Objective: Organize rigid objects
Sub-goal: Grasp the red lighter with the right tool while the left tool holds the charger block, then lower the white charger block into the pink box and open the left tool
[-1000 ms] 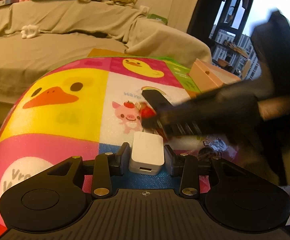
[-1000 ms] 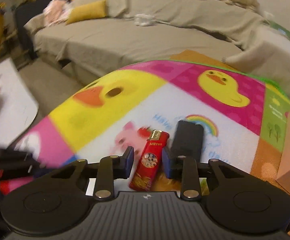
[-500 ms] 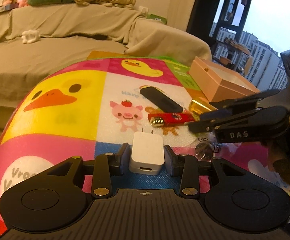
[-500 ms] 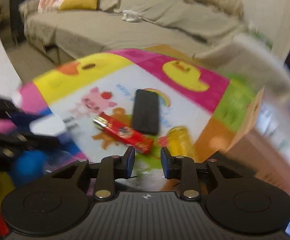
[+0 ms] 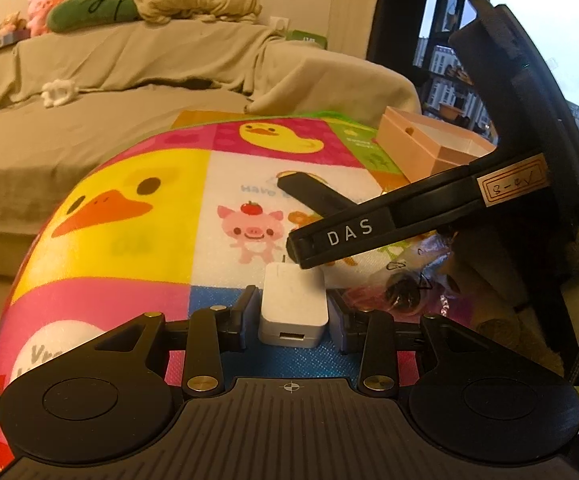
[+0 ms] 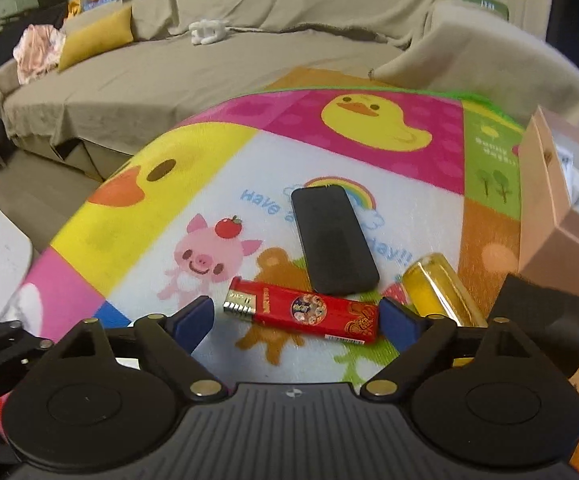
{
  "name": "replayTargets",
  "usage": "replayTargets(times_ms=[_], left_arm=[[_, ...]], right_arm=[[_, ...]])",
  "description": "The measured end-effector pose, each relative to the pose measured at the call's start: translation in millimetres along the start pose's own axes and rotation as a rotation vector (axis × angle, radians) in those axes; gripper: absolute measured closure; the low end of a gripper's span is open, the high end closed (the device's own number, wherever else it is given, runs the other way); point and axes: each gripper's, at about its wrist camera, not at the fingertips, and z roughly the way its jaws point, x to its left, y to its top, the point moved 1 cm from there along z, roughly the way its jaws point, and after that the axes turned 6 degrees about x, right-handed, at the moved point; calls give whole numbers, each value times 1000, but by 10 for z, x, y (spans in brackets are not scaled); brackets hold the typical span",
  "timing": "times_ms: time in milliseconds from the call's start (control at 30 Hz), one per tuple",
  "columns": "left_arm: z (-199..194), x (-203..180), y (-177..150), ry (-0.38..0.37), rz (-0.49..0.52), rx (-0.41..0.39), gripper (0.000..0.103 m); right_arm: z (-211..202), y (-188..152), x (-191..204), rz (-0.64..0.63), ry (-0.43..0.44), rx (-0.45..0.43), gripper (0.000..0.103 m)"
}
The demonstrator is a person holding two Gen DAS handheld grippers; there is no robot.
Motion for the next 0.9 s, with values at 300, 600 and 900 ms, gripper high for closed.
replayTargets(times_ms=[300,600,900], left_arm=[[-2,-16,38,18,-24,13,64],[-255,-295,306,-75,88,9,66],[-354,-984,1103,-264,187,22,66]], right_arm=[[-556,-183,-277,-39,-5,-111,21],[-1518,-743,-1080,7,-182,-313,20],[-1658,-1367,-1592,76,-227,-341,20]])
